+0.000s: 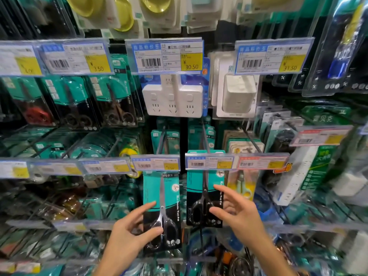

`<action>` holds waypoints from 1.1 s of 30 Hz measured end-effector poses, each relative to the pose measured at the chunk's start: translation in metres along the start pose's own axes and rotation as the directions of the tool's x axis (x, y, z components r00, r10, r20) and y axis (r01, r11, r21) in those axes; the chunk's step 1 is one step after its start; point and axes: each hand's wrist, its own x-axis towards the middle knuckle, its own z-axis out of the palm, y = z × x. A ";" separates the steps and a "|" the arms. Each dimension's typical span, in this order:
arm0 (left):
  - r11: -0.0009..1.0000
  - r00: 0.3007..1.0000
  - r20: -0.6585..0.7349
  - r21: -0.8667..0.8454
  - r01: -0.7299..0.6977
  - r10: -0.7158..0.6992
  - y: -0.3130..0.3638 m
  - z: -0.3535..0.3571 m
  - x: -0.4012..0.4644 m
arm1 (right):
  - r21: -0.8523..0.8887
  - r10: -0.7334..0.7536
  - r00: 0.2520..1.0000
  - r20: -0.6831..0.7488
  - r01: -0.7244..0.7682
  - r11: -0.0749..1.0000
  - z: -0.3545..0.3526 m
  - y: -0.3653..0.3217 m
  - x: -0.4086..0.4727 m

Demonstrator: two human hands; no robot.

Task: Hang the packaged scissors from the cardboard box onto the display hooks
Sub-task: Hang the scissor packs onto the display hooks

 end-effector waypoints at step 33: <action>0.999 1.000 -0.016 0.037 0.001 0.000 -0.005 0.001 -0.004 | -0.006 0.004 0.999 -0.052 -0.005 1.000 0.004 0.013 -0.004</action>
